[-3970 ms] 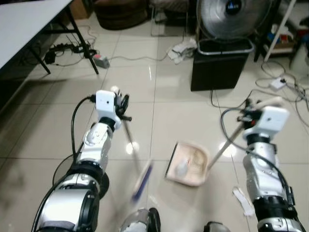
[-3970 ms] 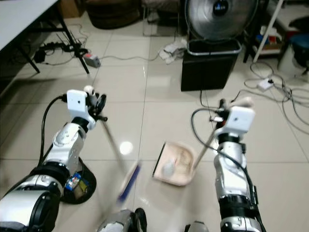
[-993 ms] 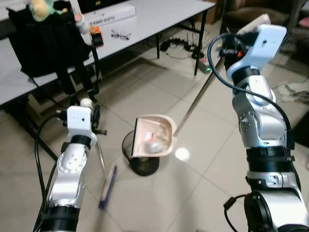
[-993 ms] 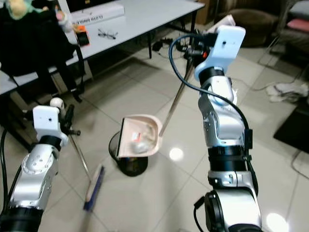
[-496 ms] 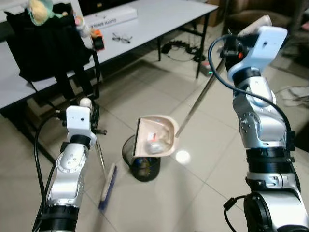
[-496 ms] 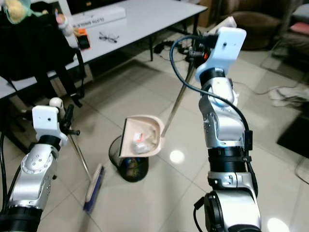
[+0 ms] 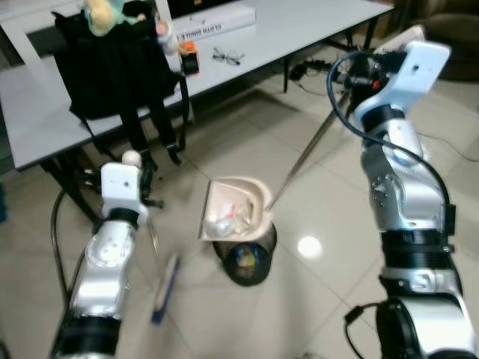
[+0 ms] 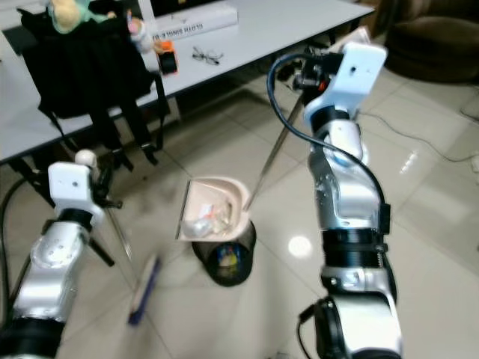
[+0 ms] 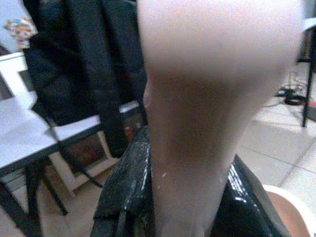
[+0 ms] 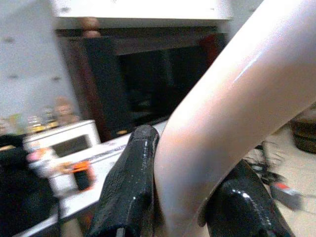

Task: Sweep floor

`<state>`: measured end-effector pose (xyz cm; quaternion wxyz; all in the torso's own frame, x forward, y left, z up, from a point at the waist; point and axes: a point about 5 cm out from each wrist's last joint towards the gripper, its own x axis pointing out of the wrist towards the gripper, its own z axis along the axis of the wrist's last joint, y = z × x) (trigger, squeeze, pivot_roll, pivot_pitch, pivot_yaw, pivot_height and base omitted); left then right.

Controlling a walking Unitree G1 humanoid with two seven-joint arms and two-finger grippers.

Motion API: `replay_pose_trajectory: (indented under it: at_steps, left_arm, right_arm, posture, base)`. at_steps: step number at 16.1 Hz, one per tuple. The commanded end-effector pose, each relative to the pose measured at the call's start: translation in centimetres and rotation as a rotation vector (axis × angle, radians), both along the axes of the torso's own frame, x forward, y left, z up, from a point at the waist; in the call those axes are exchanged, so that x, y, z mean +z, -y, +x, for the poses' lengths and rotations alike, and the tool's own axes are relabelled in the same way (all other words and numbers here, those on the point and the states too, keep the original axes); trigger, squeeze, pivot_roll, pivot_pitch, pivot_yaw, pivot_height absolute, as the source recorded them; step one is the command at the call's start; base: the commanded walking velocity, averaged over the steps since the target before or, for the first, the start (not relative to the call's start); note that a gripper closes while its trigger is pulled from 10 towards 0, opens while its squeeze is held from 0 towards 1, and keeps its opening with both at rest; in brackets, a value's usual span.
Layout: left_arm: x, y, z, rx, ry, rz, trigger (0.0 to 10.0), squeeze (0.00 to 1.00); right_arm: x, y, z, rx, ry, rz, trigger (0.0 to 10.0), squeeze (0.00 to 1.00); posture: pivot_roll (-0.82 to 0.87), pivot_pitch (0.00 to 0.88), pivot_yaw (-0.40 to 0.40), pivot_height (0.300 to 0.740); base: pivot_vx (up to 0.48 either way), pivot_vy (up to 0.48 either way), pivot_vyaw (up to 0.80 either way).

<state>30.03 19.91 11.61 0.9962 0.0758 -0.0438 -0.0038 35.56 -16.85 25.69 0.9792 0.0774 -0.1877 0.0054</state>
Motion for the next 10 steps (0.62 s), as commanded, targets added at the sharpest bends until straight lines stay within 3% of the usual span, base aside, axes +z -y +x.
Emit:
replay_pose_trajectory:
  at_steps: [1, 10]
  left_arm:
    - [0.71, -0.44, 0.11, -0.004, 0.027, 0.005, 10.0, 0.0]
    - [0.36, -0.33, 0.02, -0.021, 0.019, 0.008, 10.0, 0.0]
  right_arm:
    - [1.87, -0.12, -0.22, -0.008, 0.078, -0.004, 10.0, 0.0]
    - [1.63, -0.09, -0.23, -0.03, 0.081, -0.035, 10.0, 0.0]
  posture:
    - [0.0, 0.0, 0.081, 0.74]
    - [0.01, 0.0, 0.084, 0.74]
  base:
    - [0.0, 0.0, 0.0]
    - [0.0, 0.0, 0.0]
